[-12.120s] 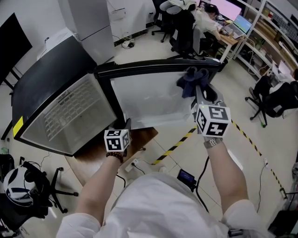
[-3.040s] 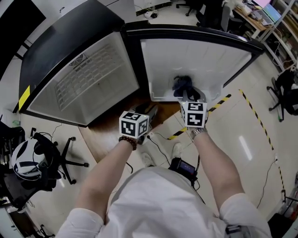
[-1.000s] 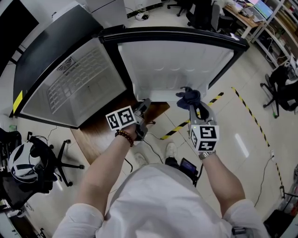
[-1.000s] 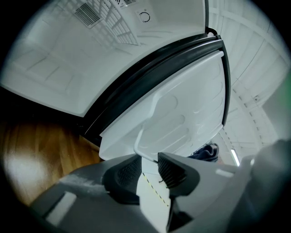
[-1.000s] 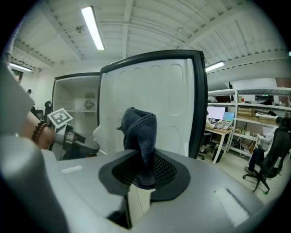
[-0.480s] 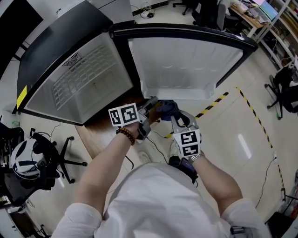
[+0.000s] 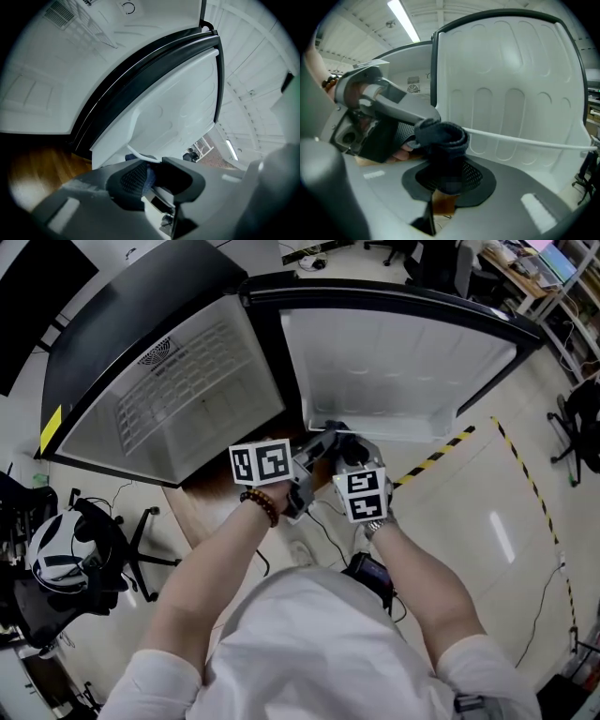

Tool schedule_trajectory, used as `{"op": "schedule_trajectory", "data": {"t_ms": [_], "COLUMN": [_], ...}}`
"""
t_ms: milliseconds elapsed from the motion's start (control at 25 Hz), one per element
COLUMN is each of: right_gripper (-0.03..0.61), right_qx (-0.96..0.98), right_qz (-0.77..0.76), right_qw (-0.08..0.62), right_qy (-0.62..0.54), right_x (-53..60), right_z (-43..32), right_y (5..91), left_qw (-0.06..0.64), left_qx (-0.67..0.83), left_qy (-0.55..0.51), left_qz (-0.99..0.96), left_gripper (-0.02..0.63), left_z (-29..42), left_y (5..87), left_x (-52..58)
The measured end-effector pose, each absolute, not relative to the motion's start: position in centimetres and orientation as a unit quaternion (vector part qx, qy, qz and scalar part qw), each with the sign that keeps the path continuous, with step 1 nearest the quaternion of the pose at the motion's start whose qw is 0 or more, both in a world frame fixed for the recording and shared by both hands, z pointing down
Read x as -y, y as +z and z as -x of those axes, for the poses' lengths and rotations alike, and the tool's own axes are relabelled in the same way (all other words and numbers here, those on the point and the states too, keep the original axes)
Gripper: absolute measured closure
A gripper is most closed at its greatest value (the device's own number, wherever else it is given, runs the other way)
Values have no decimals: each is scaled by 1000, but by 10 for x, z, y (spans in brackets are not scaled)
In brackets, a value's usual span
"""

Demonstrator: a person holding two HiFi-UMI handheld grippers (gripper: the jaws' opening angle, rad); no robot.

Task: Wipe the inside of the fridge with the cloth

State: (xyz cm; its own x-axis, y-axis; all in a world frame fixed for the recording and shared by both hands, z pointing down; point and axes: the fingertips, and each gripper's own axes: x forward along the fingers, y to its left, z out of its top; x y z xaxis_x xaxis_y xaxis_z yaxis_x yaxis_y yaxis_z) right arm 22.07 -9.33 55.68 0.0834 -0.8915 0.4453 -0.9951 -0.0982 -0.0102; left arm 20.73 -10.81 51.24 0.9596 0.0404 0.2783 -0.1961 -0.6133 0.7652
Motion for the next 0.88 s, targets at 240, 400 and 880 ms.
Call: {"op": "schedule_trajectory", "data": {"t_ms": [240, 400, 880], "right_gripper": [515, 514, 514], "right_qx": [675, 675, 614], "right_qz": [-707, -706, -752], "right_qw": [133, 135, 156], "right_qy": [161, 166, 180], "right_x": [126, 139, 117], "right_z": [-217, -222, -269], "right_y": [564, 575, 583], "left_qw": [437, 439, 444], "left_qx": [36, 29, 26], "left_qy": [143, 146, 140], "left_qz": [-887, -886, -884], "left_gripper": [506, 508, 515], "left_z": [-205, -204, -202], "left_y": [514, 515, 516], "left_x": [109, 108, 108]}}
